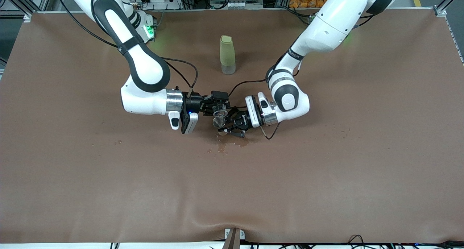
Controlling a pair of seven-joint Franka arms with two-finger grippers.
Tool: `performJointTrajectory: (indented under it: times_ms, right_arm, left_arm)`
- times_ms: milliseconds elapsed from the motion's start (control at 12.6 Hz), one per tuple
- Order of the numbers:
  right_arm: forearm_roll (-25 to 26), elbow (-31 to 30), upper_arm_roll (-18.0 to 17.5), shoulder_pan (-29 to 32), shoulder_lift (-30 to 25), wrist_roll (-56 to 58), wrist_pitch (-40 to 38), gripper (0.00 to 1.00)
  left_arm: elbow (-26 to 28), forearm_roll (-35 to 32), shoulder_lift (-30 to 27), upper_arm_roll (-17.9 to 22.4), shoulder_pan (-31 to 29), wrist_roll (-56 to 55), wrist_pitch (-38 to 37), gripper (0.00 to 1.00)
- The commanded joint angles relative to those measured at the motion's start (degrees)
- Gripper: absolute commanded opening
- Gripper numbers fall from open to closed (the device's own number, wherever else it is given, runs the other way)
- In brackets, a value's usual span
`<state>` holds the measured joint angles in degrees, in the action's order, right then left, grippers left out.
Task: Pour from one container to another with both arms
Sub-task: 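Tilt the beaker with the right gripper, pouring into the jigger held by the left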
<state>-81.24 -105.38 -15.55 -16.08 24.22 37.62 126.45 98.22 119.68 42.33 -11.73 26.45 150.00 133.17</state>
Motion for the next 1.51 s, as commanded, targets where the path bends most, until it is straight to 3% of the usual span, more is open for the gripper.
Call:
performJointTrajectory:
  times_ms: [0,1427]
  right_arm:
    - [-2.34,-0.26,-0.01,0.09,0.04,-1.23,0.11,0.0]
    - [-10.08,-0.97,-0.01,0.26,-0.05,-8.43,-0.6,0.0]
  left_arm:
    - [1.37,1.26,-1.28,-0.13,-0.79,1.79,-1.07,0.0]
    - [1.36,1.26,-1.19,-0.13,-1.23,1.79,-2.65,0.0]
